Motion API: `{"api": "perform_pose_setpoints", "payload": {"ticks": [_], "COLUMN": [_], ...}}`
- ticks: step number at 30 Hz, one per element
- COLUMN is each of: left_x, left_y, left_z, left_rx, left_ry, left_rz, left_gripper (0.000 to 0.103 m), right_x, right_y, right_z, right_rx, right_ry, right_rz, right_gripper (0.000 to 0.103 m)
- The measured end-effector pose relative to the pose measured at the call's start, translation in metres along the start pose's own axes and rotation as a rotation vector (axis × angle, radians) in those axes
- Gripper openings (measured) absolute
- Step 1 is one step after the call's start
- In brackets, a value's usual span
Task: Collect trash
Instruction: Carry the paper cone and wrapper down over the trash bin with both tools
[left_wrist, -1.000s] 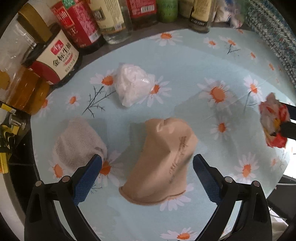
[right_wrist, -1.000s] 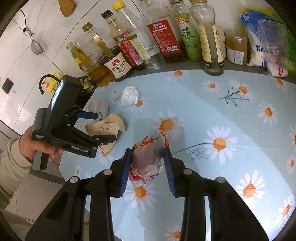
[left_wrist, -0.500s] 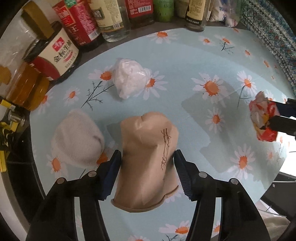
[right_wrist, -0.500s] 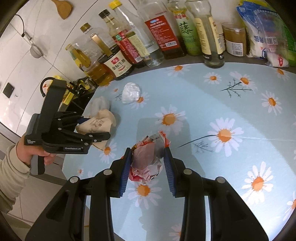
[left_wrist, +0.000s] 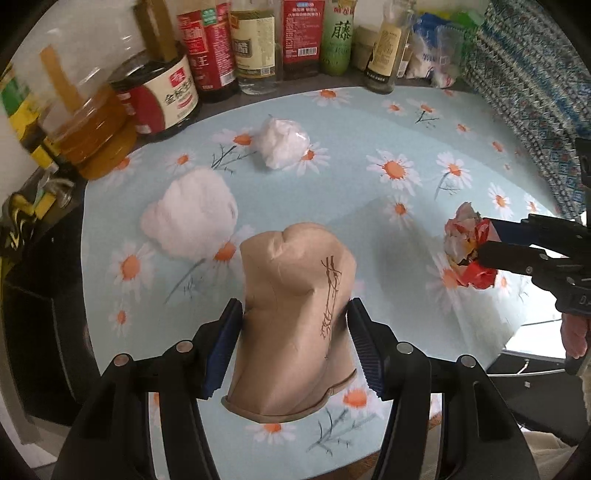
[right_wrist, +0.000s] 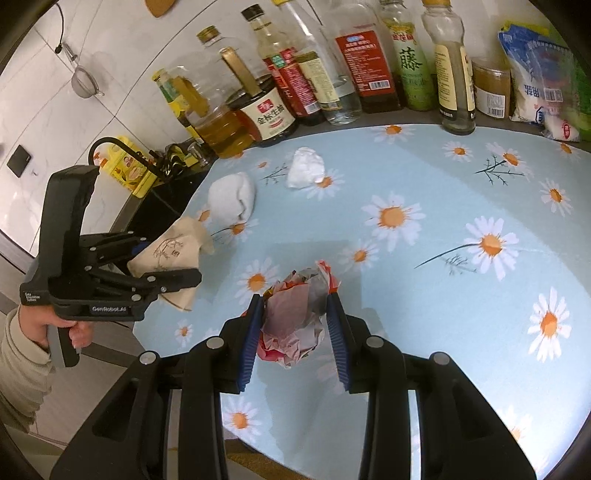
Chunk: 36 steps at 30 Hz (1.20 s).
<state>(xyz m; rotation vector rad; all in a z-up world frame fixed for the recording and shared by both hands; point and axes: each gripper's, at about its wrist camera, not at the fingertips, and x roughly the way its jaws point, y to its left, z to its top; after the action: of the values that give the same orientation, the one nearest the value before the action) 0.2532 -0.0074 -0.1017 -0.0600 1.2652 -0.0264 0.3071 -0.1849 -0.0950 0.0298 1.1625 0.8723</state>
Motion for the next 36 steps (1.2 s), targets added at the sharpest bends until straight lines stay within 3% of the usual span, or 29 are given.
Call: {"api": "perform_pose_setpoints", "payload": {"ticks": [18, 36], "left_x": [-0.048, -0.055], "left_y": [0.029, 0.053], "left_z": [-0.099, -0.193], "left_rx": [-0.032, -0.039], "left_ry": [-0.094, -0.072], "left_rz": [-0.125, -0.227], "left_gripper": [0.057, 0.057], "right_x": [0.007, 0.036], "right_y": [0.097, 0.16], "right_z": [-0.059, -0.136], "right_rx": [0.001, 0.059], "right_ry": [-0.006, 0.056], "right_rz": [-0.038, -0.079], "right_gripper": [0.036, 0.036]}}
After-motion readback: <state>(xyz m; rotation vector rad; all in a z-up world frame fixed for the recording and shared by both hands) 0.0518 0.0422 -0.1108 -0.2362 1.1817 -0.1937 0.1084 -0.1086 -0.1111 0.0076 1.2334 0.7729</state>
